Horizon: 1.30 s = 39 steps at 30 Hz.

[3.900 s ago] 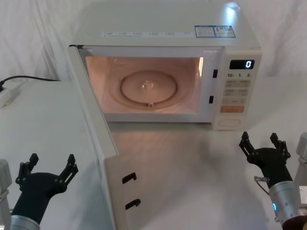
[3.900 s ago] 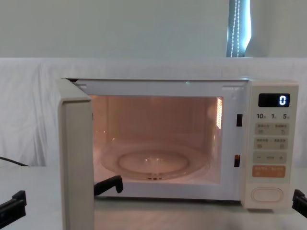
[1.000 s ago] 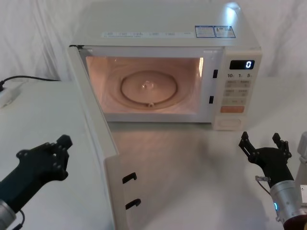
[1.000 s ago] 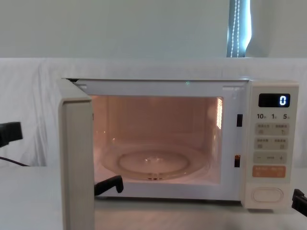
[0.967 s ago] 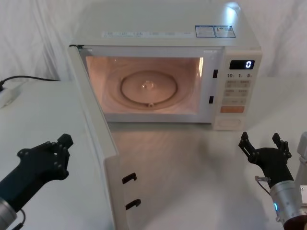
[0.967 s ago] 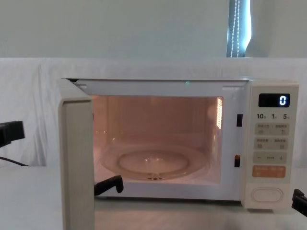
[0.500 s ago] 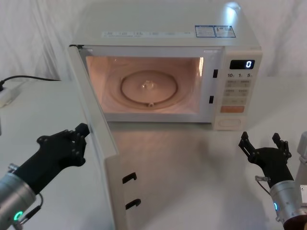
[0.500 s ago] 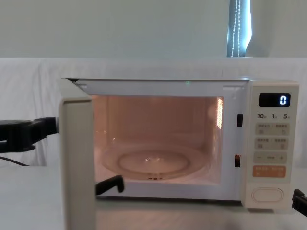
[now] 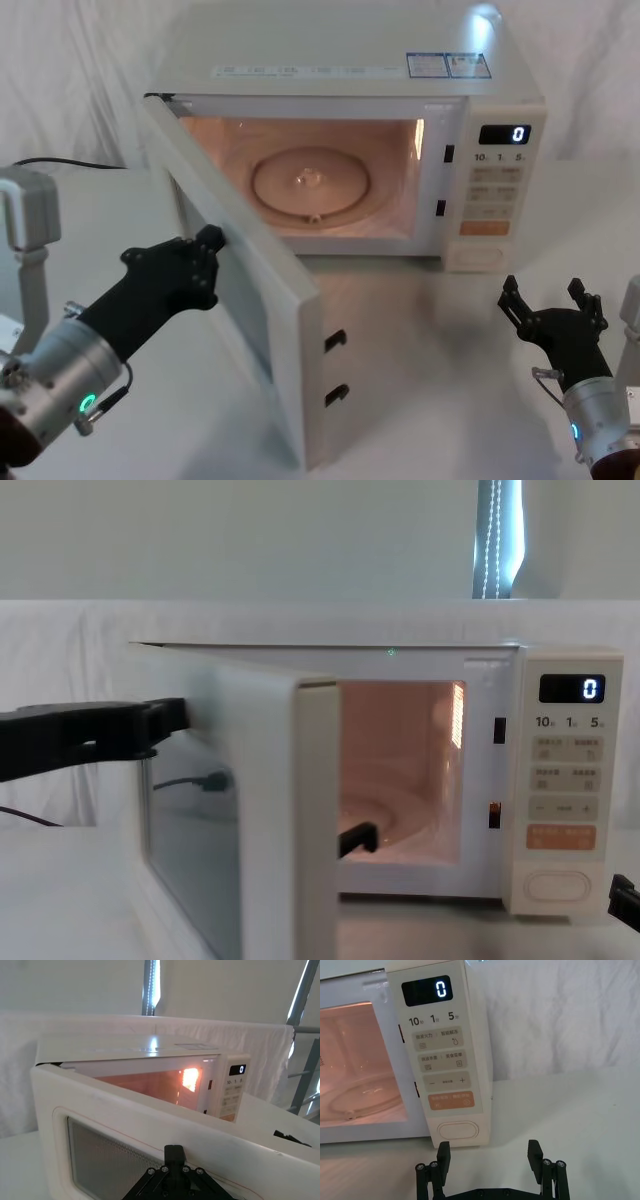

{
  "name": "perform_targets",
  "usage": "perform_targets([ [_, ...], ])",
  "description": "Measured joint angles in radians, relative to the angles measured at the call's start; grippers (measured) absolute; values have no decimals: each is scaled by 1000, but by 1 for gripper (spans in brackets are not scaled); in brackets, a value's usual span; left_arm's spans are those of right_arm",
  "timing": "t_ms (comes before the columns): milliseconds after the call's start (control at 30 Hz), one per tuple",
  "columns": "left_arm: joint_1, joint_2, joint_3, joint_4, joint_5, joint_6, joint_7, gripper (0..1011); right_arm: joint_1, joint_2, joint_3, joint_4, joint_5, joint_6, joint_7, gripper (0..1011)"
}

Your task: Press the button to open the microwave door with one hand; close the microwave door with the other hand.

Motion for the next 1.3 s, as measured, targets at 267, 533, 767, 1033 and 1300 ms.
perform_targets([
  [267,-71,-14,49,65,9,-1,19,0,0,0,0,0,0,0,0,1002],
  [533,-136,-39,88,130,27,-6,34,0,0,0,0,0,0,0,0,1002],
  [767,-189,-60,113,163,41,-7,36,0,0,0,0,0,0,0,0,1002],
  [1033,-255,-86,147,217,65,-2,31,0,0,0,0,0,0,0,0,1002],
  [1300,-317,-116,180,284,104,6,30,0,0,0,0,0,0,0,0,1002],
])
